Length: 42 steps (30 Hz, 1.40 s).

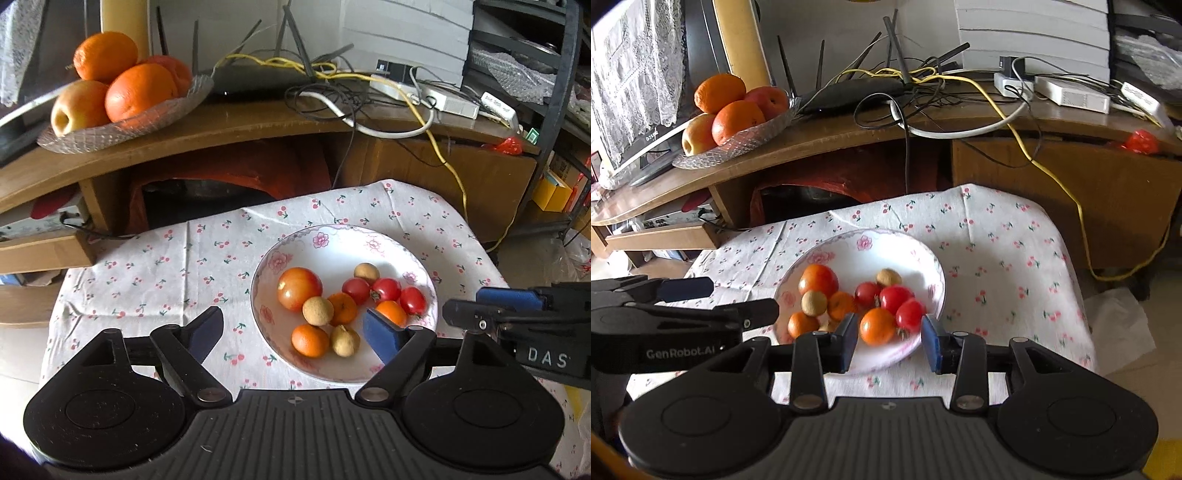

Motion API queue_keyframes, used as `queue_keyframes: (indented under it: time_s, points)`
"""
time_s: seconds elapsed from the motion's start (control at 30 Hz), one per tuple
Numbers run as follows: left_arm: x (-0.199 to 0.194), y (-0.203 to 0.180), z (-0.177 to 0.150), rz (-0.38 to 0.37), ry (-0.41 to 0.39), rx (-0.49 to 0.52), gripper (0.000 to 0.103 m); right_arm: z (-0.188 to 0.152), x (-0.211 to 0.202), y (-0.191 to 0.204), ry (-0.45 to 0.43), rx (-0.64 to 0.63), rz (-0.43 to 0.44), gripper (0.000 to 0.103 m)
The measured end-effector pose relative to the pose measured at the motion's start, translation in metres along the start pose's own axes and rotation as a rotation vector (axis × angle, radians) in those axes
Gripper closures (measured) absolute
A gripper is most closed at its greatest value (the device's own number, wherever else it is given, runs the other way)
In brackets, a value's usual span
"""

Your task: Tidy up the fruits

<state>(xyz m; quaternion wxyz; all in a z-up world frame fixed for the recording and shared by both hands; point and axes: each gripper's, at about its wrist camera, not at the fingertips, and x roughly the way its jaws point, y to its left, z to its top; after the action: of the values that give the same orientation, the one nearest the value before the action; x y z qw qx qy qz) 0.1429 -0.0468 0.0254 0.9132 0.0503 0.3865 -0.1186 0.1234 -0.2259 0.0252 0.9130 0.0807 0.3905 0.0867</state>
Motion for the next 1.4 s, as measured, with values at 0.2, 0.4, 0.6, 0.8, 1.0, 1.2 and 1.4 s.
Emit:
queue_keyframes:
  time_s: [0.2, 0.4, 0.6, 0.8, 1.0, 1.2, 1.4]
  points:
    - [-0.021, -0.008, -0.016, 0.017, -0.021, 0.010, 0.012, -0.018, -0.026, 0.006, -0.011, 0.023, 0.017, 0.064]
    - [-0.040, -0.013, -0.032, 0.034, -0.049, 0.006, 0.000, -0.036, -0.047, 0.011, -0.022, 0.033, 0.014, 0.064]
    - [-0.052, -0.017, -0.044, 0.047, -0.058, 0.002, 0.000, -0.050, -0.063, 0.010, -0.026, 0.060, 0.002, 0.064]
    - [-0.064, -0.026, -0.054, 0.060, -0.070, 0.032, 0.000, -0.063, -0.076, 0.015, -0.027, 0.071, 0.011, 0.064]
    - [-0.075, -0.036, -0.062, 0.114, -0.052, 0.070, 0.000, -0.076, -0.085, 0.019, -0.019, 0.083, 0.010, 0.064]
    - [-0.082, -0.037, -0.071, 0.104, -0.043, 0.062, 0.000, -0.085, -0.095, 0.020, -0.021, 0.089, 0.010, 0.064]
    - [-0.087, -0.039, -0.078, 0.104, -0.030, 0.050, 0.000, -0.093, -0.099, 0.023, -0.013, 0.087, 0.002, 0.064]
